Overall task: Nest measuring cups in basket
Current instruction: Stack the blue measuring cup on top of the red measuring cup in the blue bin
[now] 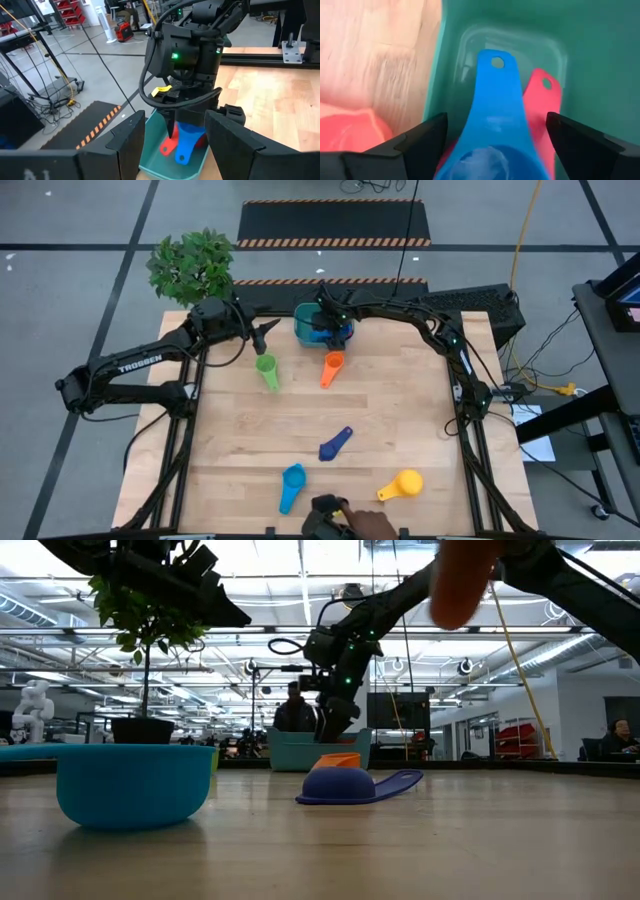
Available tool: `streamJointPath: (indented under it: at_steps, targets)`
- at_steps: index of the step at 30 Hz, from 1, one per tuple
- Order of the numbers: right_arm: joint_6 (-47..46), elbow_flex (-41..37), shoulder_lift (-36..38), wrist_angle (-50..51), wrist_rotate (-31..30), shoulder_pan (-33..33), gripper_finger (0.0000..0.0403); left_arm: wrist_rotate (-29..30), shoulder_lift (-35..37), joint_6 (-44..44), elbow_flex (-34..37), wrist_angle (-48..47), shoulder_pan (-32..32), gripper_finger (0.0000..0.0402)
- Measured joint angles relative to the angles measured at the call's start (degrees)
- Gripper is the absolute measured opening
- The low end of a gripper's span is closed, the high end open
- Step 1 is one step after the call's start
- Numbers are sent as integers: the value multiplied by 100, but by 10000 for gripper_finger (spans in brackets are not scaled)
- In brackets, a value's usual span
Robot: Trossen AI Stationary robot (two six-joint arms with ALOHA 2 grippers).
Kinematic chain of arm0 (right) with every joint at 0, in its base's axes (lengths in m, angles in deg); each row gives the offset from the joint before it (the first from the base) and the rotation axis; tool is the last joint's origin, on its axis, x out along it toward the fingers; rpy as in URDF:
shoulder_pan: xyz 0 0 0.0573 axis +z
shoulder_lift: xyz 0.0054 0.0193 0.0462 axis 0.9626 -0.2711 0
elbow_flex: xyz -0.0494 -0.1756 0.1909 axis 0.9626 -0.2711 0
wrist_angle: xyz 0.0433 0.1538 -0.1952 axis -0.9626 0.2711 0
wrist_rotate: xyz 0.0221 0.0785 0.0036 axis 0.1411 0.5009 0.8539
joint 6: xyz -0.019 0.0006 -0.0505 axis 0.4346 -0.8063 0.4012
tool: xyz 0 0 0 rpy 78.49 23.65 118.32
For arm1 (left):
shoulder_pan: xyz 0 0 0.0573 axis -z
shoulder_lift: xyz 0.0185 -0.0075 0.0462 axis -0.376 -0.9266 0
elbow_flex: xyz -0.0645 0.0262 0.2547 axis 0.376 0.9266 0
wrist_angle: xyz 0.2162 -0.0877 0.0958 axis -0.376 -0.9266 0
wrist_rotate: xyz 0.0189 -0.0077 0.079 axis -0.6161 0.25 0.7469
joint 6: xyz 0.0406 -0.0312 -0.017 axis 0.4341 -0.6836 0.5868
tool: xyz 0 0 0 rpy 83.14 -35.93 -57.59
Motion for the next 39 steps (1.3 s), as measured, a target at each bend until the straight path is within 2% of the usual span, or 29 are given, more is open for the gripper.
streamJointPath:
  at_steps: [8, 14, 20, 25, 29, 39]
  targets:
    - [-264, 0, 0, -306, 27, -121, 329, 0, 0, 28, 0, 0, 0, 207]
    - [-765, 0, 0, -207, 36, -236, 329, 0, 0, 28, 0, 0, 0, 207]
    - [-1339, 0, 4, -128, 317, -312, 329, -2, 0, 32, 0, 1, 1, 207]
    - [-1418, 0, 4, -38, 319, -317, 329, -2, 0, 32, 0, 1, 2, 207]
    - [-1249, 0, 4, 22, 334, -312, 321, -2, 0, 35, 0, 0, 0, 207]
    - [51, 0, 7, 98, 487, -58, 274, -4, 0, 70, 0, -48, 2, 207]
